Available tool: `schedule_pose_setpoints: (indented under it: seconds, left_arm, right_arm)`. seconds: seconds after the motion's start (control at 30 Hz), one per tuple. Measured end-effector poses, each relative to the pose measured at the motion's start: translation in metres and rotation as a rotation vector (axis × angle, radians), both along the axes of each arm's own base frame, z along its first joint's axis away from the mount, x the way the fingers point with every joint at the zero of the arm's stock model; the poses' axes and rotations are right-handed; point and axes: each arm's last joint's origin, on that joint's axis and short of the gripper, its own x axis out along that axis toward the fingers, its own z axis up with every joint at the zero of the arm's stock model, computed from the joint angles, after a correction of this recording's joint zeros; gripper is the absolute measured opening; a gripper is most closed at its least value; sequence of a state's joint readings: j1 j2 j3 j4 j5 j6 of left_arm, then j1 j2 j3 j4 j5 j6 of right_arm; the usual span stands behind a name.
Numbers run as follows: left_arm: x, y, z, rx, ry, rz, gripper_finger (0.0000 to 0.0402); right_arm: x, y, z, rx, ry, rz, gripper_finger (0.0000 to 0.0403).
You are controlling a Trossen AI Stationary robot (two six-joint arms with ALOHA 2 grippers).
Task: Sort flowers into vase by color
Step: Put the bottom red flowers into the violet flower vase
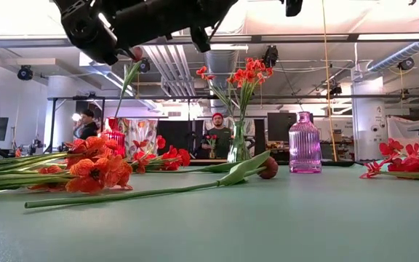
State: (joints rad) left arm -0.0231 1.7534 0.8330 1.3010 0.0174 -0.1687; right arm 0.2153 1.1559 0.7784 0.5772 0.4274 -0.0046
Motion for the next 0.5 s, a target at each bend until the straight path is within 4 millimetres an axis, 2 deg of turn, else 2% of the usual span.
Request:
schedule_pose_setpoints:
  seconds: [0.13, 0.27, 0.37, 0.5]
  left_arm:
    - [-0.0003, -0.0002, -0.0003, -0.007, 0.002, -0.006, 0.0005]
    - [-0.0003, -0.001, -0.0014, 0.003, 0.012, -0.032, 0.0032]
    - [-0.0005, -0.0016, -0.0012, 0.011, 0.011, -0.052, 0.0061]
    - [0.0002, -0.0019, -0.0031, 0.006, 0.04, -0.065, 0.0111]
  right_arm:
    - [0.0, 0.0001, -0.0004, -0.008, 0.006, 0.002, 0.0104]
    - [0.0003, 0.0006, -0.0022, -0.026, 0.027, 0.014, 0.0045]
    - [0.0003, 0.0006, -0.0025, -0.027, 0.03, 0.016, 0.0021]
    - [-0.0002, 0.0005, -0.0027, -0.027, 0.037, 0.015, 0.0019]
